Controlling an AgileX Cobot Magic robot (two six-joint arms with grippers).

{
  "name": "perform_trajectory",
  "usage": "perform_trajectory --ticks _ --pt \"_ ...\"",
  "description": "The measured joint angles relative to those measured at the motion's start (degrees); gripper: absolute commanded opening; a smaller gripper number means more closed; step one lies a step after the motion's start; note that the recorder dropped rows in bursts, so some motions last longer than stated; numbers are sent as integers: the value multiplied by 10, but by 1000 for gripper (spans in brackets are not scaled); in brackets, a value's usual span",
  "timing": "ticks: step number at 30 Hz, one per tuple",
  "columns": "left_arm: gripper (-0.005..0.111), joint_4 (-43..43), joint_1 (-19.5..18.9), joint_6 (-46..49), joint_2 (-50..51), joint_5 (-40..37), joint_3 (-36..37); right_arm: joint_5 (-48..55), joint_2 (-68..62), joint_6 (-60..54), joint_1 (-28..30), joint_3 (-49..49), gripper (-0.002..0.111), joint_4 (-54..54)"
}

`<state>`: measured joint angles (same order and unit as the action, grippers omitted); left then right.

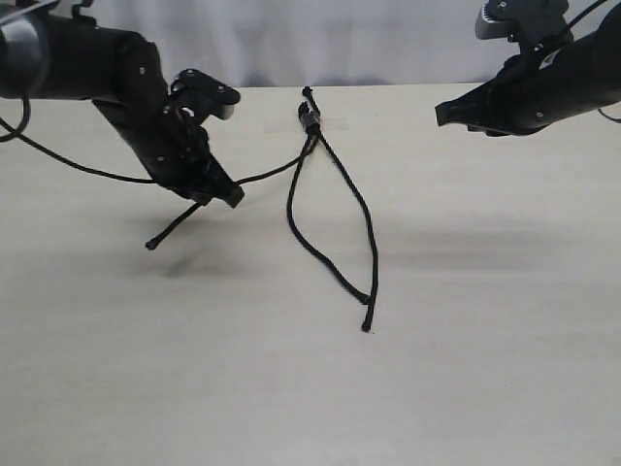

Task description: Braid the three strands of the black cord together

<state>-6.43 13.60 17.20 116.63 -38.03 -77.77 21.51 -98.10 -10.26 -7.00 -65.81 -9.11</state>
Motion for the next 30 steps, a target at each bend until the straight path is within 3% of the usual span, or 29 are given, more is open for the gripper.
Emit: perform_trajectory --ticks 3,7,9,14,17,20,24,27,30 --pt "0 -10 -22 0 0 -1 5 0 0 0 0 0 5 -5" --pt "1 -13 -23 0 0 2 5 0 0 0 0 0 5 -6" --pt "9 -13 -23 -3 2 2 5 0 0 0 0 0 5 -6" --pt "43 -13 -23 -5 12 3 5 0 0 0 0 0 5 -7" --pt "51 -13 -23 -5 13 3 5 0 0 0 0 0 5 -7" --pt "48 -11 -23 -5 13 4 5 6 0 0 0 0 5 -7" --pt "26 -3 -23 4 7 15 5 8 0 0 -14 0 5 -9" --pt "10 -1 -23 28 -24 14 7 8 0 -12 -53 0 13 -9" --pt "0 -1 -23 39 -85 30 24 8 -4 -28 -99 -3 25 -9"
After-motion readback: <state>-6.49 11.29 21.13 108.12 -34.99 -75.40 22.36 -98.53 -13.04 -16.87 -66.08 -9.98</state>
